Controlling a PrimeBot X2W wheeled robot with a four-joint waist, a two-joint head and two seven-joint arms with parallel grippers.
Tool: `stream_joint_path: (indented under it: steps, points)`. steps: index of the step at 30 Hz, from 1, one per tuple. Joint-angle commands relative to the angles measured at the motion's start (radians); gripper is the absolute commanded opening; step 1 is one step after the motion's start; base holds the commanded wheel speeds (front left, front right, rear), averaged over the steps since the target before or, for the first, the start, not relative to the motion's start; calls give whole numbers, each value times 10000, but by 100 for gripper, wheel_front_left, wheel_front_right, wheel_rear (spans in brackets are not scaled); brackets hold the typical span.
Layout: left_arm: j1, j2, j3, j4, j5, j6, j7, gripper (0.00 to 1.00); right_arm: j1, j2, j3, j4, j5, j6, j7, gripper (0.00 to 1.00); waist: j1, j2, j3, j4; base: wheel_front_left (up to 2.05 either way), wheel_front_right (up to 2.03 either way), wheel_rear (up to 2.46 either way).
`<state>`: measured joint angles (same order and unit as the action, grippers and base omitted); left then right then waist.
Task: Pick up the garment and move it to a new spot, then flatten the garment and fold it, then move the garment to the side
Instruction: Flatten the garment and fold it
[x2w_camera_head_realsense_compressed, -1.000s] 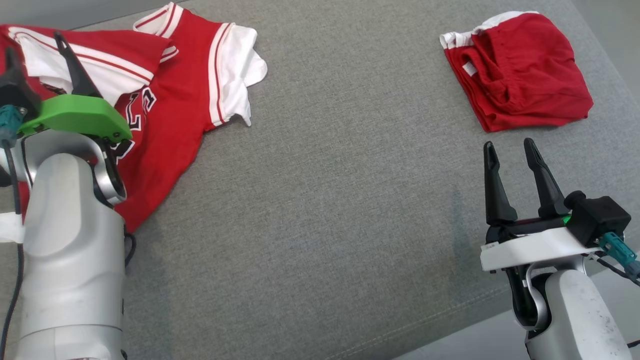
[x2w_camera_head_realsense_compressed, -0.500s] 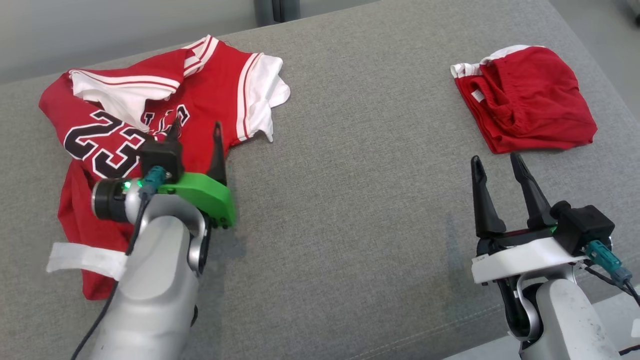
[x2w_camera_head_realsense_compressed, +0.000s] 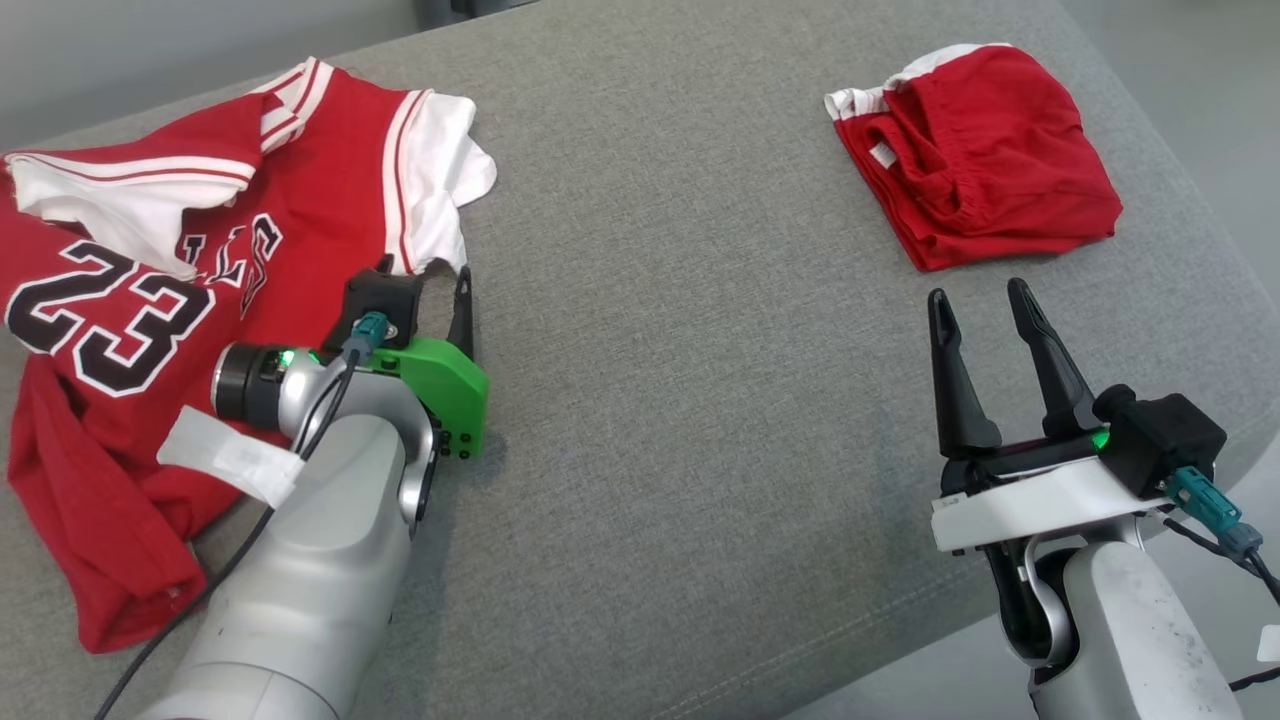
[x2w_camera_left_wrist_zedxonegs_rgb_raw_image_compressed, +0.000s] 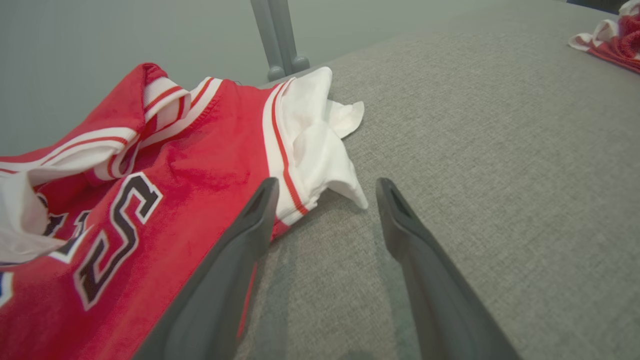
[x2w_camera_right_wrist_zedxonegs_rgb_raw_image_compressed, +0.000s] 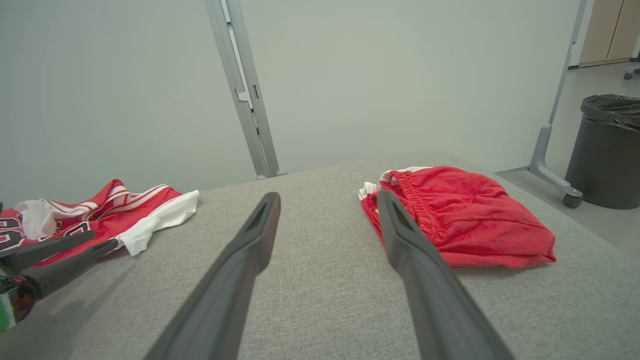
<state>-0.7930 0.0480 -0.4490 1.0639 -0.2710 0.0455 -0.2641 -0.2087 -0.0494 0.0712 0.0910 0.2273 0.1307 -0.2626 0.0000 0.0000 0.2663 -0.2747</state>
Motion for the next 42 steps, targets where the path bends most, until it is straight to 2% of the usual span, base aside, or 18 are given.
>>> stream_joint_path:
  steps: [1,9,10,11,12,15,16,22,32,36,40,42]
  points:
    - [-364,55,25,239,64,183,1,100,-107,-24,21,-90,54,1,-32,100,0,0,308,-327,0,0,0]
    - [-1060,304,132,1275,88,677,1,100,-271,-25,42,-294,166,1,-32,100,0,0,639,-638,0,0,0]
    - [-1110,327,128,1342,89,714,1,92,-281,-24,32,-310,171,1,-32,100,0,0,663,-650,0,0,0]
    - [-1139,348,143,1400,68,748,1,64,-291,-25,23,-332,174,1,-32,100,0,0,688,-657,0,0,0]
    - [-1171,381,168,1448,32,771,1,45,-298,-25,17,-345,180,1,-32,100,0,0,709,-662,0,0,0]
    - [-1263,437,165,1512,9,723,1,5,-292,-25,0,-368,187,1,-32,100,0,0,743,-666,0,0,0]
    - [-1350,448,154,1323,27,663,1,0,-297,-25,-28,-383,191,1,-32,100,0,0,755,-646,0,0,0]
    - [-1196,373,-9,689,224,337,1,0,-318,-25,-93,-381,173,1,-32,100,0,0,712,-543,0,0,0]
    - [-283,55,-848,-1718,467,-490,1,0,-15,-25,-596,-244,50,1,-31,100,0,0,244,5,0,0,0]
    - [354,20,-1767,-3078,52,-826,1,0,60,-28,-787,-199,-23,1,-31,100,0,0,25,200,0,0,0]
    - [899,40,-2870,-4292,-450,-795,1,0,178,-27,-956,-166,-60,1,-31,100,0,0,-136,343,0,0,0]
    - [1295,45,-3735,-4617,-720,-705,1,0,212,-25,-1064,-152,-66,1,-31,100,0,0,-188,412,0,0,0]
